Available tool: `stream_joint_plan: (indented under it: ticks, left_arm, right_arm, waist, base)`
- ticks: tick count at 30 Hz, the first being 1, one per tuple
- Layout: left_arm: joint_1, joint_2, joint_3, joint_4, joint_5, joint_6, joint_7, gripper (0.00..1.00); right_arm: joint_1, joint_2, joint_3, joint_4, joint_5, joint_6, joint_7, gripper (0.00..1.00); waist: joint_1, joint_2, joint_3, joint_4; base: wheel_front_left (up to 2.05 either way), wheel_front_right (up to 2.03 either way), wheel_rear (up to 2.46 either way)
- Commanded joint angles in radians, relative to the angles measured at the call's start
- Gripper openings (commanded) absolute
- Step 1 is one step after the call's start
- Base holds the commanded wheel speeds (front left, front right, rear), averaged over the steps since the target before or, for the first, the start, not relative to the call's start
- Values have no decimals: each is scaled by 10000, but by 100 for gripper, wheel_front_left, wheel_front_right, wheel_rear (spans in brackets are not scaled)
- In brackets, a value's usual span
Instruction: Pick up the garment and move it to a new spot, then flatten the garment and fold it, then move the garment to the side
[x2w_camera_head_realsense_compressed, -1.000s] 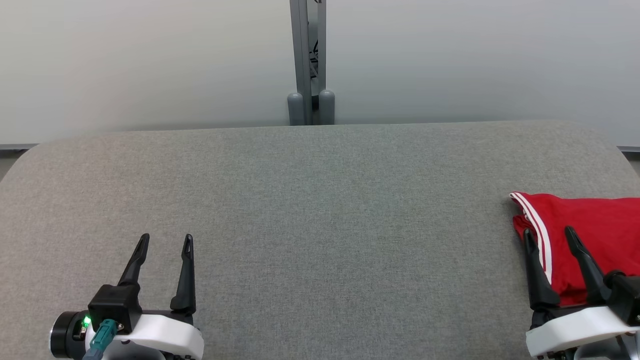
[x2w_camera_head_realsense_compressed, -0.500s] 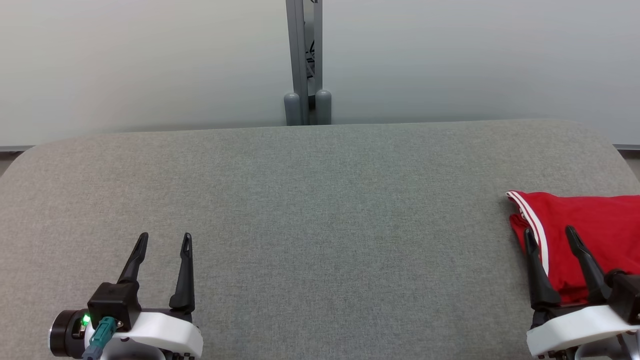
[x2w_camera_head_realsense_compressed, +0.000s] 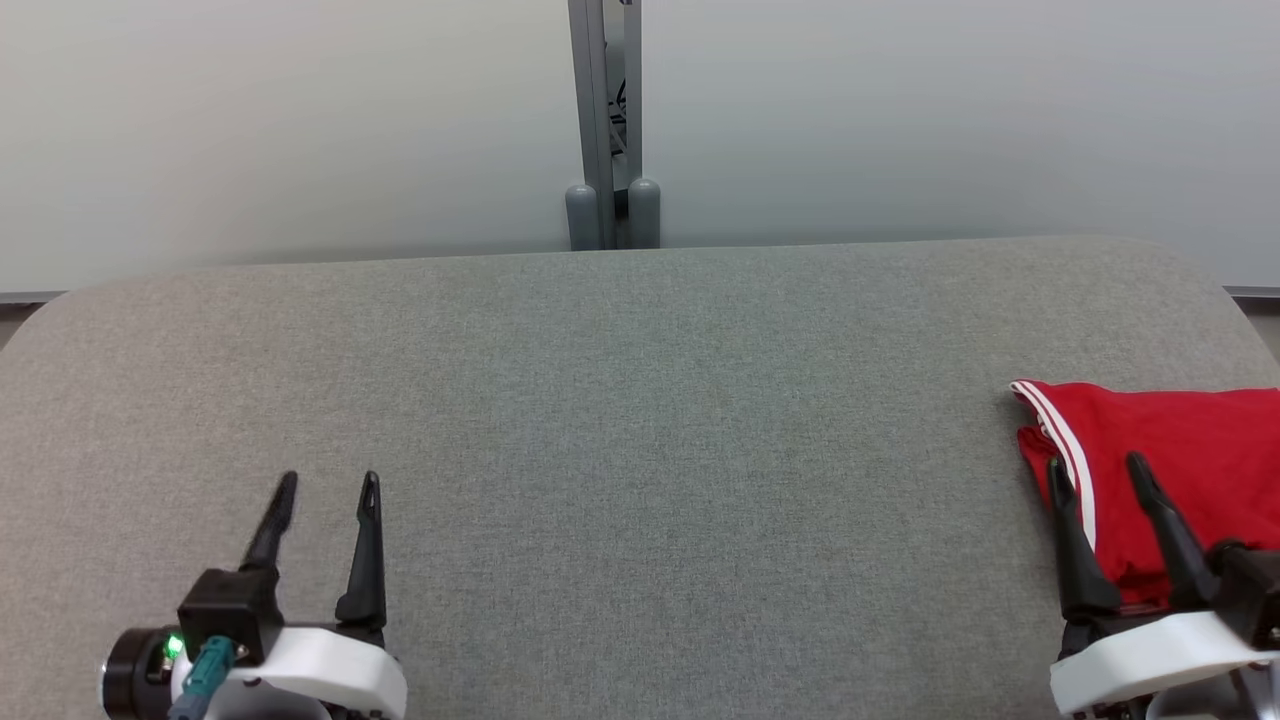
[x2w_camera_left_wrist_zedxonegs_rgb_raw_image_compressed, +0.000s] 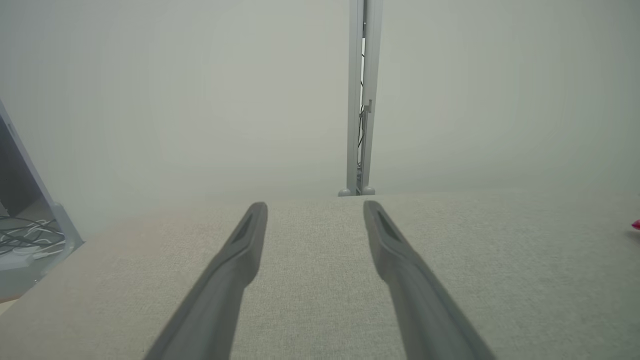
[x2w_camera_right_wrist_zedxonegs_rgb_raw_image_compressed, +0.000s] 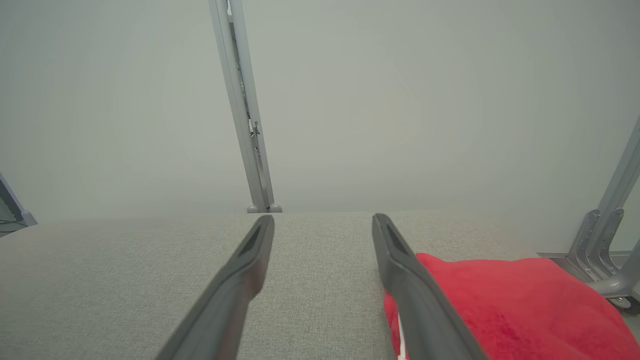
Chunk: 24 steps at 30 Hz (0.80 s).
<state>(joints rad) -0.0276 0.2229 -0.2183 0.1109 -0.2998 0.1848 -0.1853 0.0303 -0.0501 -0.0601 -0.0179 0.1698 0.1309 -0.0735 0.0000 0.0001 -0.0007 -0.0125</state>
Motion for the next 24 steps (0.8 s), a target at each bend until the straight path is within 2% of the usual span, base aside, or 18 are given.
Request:
stream_joint_plan:
  ticks: [1, 4, 16, 24]
  left_arm:
    - [38, -28, -11, 23, -11, -3, 1, 0]
    - [296, -177, -97, 149, -140, -30, -8, 0]
    - [876, -423, -227, -436, -2087, -531, -132, 0]
    - [1180, -555, -296, -728, -3106, -804, -201, 0]
  right_arm:
    - [5, 10, 11, 54, 11, 0, -4, 0]
    - [125, 90, 29, 246, 173, 0, 25, 0]
    - [500, -291, -621, 230, 3035, 0, 917, 0]
    - [658, -419, -1013, 254, 4441, 0, 1446, 0]
  waist:
    - [0, -1, -1, 0]
    - [0, -1, -1, 0]
    - [0, -1, 2, 15]
    - [0, -1, 3, 23]
  base:
    - [0, 0, 0]
    - [0, 0, 0]
    - [0, 0, 0]
    - [0, 0, 0]
